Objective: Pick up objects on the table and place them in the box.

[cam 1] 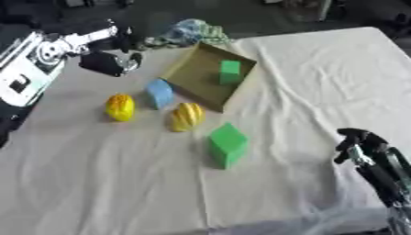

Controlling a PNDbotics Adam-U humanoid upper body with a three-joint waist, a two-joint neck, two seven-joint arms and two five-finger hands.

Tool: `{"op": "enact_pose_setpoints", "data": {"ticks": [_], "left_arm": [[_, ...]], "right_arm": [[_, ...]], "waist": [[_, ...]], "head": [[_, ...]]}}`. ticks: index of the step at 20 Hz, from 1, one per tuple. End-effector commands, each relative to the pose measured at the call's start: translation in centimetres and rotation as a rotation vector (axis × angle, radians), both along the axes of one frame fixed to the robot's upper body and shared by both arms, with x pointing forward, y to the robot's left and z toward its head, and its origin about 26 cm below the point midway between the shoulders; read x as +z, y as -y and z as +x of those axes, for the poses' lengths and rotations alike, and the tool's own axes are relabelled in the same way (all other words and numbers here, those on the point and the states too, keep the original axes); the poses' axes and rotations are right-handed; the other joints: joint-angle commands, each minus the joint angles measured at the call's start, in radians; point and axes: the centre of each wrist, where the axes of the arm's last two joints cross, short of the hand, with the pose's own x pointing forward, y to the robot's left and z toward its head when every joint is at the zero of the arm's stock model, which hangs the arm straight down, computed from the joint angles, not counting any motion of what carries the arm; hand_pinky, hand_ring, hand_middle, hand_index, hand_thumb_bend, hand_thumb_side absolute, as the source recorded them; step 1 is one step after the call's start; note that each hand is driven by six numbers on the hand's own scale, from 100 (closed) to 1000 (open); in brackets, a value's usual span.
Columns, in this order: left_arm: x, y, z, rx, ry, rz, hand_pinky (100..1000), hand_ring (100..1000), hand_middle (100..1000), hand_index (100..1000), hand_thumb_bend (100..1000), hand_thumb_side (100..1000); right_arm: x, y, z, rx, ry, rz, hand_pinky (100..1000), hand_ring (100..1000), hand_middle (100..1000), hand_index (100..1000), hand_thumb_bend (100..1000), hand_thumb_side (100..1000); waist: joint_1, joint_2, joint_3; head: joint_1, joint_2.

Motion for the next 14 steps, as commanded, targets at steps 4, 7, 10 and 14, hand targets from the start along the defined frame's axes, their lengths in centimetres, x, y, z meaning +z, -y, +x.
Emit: {"op": "enact_pose_setpoints", "data": {"ticks": [4, 7, 10, 14], "left_arm": [[-0.6, -2.6, 1.8, 0.035, -0.091, 0.129, 770, 723, 717, 871, 178, 636], [-1.2, -3.9, 2.6, 0.047, -0.145, 0.177, 775, 733, 733, 872, 211, 621], [-2.0, -4.9, 3.0, 0.053, -0.154, 0.204, 771, 728, 729, 869, 200, 584], [-2.7, -5.1, 3.2, 0.047, -0.106, 0.222, 764, 719, 723, 865, 193, 493]], "right_arm": [[0.5, 0.3, 0.0, -0.008, 0.018, -0.006, 499, 422, 480, 742, 100, 535], [0.5, 0.4, 0.0, -0.010, 0.017, -0.005, 499, 422, 480, 742, 100, 536], [0.5, 0.3, 0.0, -0.011, 0.016, -0.004, 500, 422, 480, 742, 100, 537], [0.4, 0.3, 0.0, -0.011, 0.016, -0.002, 500, 422, 480, 742, 100, 538]], "waist": [[-0.008, -0.012, 0.006], [-0.010, -0.013, 0.008], [-0.011, -0.012, 0.010], [-0.013, -0.011, 0.011]], "head": [[-0.004, -0.003], [-0.006, -0.003], [-0.008, -0.003], [-0.010, -0.003]]}}
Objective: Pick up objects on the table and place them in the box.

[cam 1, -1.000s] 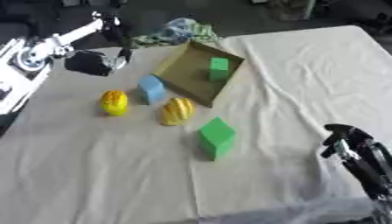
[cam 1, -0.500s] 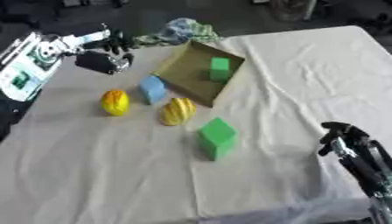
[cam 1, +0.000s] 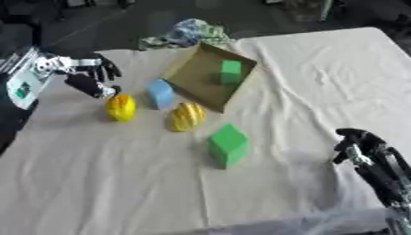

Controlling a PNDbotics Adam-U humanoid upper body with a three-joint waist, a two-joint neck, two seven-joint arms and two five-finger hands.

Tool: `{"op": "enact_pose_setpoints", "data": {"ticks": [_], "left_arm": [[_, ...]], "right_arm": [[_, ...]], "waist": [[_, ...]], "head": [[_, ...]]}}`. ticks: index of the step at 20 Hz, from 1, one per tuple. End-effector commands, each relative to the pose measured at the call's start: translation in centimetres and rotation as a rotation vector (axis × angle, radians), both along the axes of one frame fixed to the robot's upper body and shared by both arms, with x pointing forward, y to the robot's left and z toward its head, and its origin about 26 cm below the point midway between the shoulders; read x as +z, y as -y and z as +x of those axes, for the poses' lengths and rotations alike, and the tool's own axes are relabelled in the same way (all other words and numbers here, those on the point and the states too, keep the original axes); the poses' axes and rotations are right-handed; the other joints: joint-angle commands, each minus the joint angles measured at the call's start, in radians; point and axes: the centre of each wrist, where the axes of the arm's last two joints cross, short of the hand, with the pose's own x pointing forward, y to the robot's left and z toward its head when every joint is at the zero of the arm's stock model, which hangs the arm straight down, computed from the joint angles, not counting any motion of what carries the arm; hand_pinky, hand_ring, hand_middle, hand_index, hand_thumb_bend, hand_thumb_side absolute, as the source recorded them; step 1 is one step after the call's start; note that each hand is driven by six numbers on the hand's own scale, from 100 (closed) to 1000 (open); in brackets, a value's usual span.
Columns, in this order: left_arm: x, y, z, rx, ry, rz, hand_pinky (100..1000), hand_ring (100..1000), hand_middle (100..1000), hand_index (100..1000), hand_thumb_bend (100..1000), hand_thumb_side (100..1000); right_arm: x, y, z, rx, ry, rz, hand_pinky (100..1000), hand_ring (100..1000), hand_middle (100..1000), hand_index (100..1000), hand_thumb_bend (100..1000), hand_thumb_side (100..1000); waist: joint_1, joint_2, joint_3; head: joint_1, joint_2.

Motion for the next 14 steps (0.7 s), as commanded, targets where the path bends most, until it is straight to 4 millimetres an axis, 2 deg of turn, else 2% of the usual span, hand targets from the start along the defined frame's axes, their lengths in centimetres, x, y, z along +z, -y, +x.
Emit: {"op": "enact_pose_setpoints", "data": {"ticks": [1, 3, 6, 11, 14], "left_arm": [[1.3, -0.5, 0.3, -0.005, 0.080, 0.021, 764, 719, 723, 865, 195, 451], [1.1, -0.2, 0.3, -0.008, 0.117, 0.027, 766, 720, 725, 866, 193, 431], [-0.2, 0.1, 0.4, -0.016, 0.129, 0.055, 770, 727, 731, 867, 192, 504], [-1.5, 0.3, 0.5, -0.044, 0.086, 0.143, 780, 740, 748, 872, 230, 573], [-2.1, 0.3, 0.5, -0.053, 0.066, 0.193, 777, 739, 749, 872, 245, 561]], "right_arm": [[0.6, 0.2, 0.2, -0.004, 0.021, -0.004, 500, 422, 480, 742, 100, 538], [0.6, 0.2, 0.2, -0.003, 0.021, -0.003, 500, 422, 480, 742, 100, 539], [0.6, 0.1, 0.2, -0.003, 0.021, -0.002, 500, 422, 480, 742, 100, 538], [0.6, 0.1, 0.2, -0.002, 0.021, 0.001, 500, 422, 480, 743, 100, 542], [0.6, 0.1, 0.2, -0.002, 0.021, 0.002, 501, 422, 480, 743, 100, 541]], "waist": [[-0.013, -0.011, 0.001], [-0.014, -0.011, 0.002], [-0.016, -0.010, 0.000], [-0.017, -0.009, -0.001], [-0.018, -0.009, -0.001]], "head": [[-0.002, -0.003], [-0.003, -0.003], [-0.003, -0.003], [-0.004, -0.003], [-0.005, -0.003]]}}
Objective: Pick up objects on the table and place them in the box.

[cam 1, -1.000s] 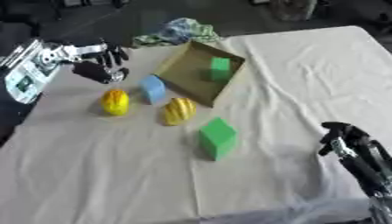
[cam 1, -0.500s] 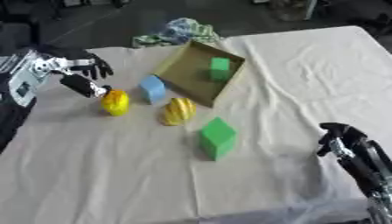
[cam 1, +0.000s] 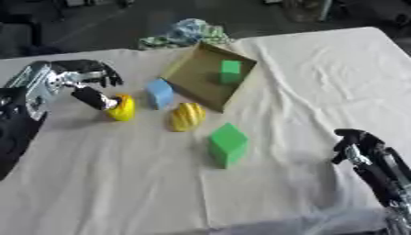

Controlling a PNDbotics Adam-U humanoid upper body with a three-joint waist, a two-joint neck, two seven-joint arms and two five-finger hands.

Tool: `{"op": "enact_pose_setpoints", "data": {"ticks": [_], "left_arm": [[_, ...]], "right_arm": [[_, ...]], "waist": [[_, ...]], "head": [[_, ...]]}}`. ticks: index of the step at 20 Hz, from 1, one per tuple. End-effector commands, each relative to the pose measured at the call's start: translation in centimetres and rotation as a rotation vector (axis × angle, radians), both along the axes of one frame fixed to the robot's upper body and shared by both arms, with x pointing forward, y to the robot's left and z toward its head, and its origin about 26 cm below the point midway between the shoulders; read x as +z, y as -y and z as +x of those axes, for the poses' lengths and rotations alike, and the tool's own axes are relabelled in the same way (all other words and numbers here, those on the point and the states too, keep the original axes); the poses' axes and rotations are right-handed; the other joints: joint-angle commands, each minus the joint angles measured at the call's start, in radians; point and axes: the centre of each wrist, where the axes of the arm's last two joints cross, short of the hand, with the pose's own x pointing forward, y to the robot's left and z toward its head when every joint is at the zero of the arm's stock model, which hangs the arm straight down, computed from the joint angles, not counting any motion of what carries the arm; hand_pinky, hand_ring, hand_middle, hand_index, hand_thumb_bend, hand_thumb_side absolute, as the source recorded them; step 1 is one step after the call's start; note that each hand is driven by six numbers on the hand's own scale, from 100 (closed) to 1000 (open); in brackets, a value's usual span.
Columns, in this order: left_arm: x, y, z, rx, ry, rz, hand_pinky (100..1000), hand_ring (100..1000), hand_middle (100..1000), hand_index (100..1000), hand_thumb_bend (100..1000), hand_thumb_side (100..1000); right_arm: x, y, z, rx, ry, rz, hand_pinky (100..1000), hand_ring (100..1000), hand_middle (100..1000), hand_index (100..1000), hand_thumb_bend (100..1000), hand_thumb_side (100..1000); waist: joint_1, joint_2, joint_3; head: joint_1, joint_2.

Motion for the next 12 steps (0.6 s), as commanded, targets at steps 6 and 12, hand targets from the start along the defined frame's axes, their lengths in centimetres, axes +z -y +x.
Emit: {"op": "enact_pose_setpoints", "data": {"ticks": [6, 12], "left_arm": [[0.2, -0.4, 0.2, -0.037, 0.018, 0.116, 660, 569, 562, 721, 179, 347], [3.7, 0.3, 0.0, -0.128, 0.210, 0.002, 556, 420, 387, 581, 100, 275]], "right_arm": [[0.6, 0.2, 0.2, -0.002, 0.021, -0.002, 501, 422, 480, 743, 100, 542], [0.6, 0.2, 0.2, -0.007, 0.021, -0.003, 501, 422, 480, 743, 100, 540]], "waist": [[-0.017, -0.010, 0.002], [-0.017, -0.010, 0.002]], "head": [[-0.006, -0.003], [-0.011, -0.003]]}}
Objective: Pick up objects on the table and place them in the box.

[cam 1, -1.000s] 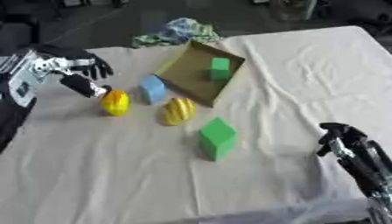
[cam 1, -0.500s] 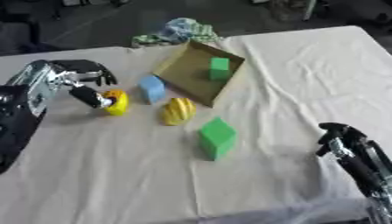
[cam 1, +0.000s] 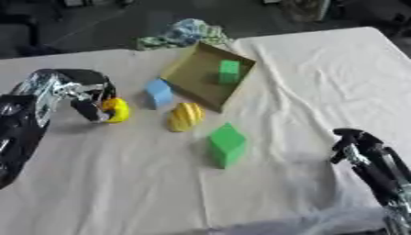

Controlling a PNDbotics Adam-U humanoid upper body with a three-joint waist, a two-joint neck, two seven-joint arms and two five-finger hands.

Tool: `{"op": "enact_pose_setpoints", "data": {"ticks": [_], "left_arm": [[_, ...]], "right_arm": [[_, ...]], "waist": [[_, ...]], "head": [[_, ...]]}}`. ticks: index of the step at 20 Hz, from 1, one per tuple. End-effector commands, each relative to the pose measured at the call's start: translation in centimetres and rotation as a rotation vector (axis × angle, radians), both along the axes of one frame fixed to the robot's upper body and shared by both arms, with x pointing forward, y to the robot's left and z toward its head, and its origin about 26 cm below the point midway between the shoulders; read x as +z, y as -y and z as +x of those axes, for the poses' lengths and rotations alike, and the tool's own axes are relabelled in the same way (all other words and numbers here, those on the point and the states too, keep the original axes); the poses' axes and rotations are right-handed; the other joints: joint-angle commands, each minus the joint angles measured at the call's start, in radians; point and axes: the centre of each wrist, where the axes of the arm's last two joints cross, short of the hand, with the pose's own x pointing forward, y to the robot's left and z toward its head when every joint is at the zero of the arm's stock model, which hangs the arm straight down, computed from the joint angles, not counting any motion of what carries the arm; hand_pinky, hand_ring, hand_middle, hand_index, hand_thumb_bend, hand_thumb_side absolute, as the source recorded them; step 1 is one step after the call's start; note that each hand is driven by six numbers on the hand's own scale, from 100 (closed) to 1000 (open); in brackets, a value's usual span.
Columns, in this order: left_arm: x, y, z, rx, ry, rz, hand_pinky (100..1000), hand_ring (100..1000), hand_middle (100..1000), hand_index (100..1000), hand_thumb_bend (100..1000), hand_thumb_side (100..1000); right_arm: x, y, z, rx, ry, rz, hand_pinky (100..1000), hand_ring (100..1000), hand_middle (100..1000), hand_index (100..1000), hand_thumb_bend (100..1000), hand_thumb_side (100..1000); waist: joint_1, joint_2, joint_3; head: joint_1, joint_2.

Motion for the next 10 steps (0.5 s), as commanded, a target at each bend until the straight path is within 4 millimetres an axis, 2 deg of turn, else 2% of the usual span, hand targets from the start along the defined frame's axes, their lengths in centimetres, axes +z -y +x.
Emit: {"op": "enact_pose_setpoints", "data": {"ticks": [1, 5, 7, 10], "left_arm": [[4.9, 0.4, -0.1, -0.064, 0.161, -0.058, 560, 418, 386, 582, 100, 270], [8.5, 3.1, 0.0, -0.135, 0.303, -0.190, 584, 445, 409, 608, 100, 257], [8.8, 4.9, 0.4, -0.164, 0.348, -0.238, 597, 455, 420, 620, 100, 254], [7.4, 7.8, 1.2, -0.208, 0.363, -0.276, 626, 480, 448, 648, 100, 254]], "right_arm": [[0.6, 0.2, 0.2, -0.006, 0.022, -0.004, 501, 422, 480, 743, 100, 541], [0.5, 0.1, 0.1, 0.001, 0.018, -0.004, 501, 422, 480, 743, 100, 546], [0.5, 0.0, 0.1, 0.008, 0.015, -0.002, 501, 422, 480, 743, 100, 547], [0.3, -0.4, 0.2, 0.021, 0.010, 0.007, 502, 422, 480, 743, 100, 552]], "waist": [[-0.015, -0.011, 0.000], [-0.017, -0.013, -0.003], [-0.020, -0.014, -0.011], [-0.030, -0.016, -0.026]], "head": [[-0.003, -0.003], [0.003, -0.003], [0.007, -0.003], [0.018, -0.003]]}}
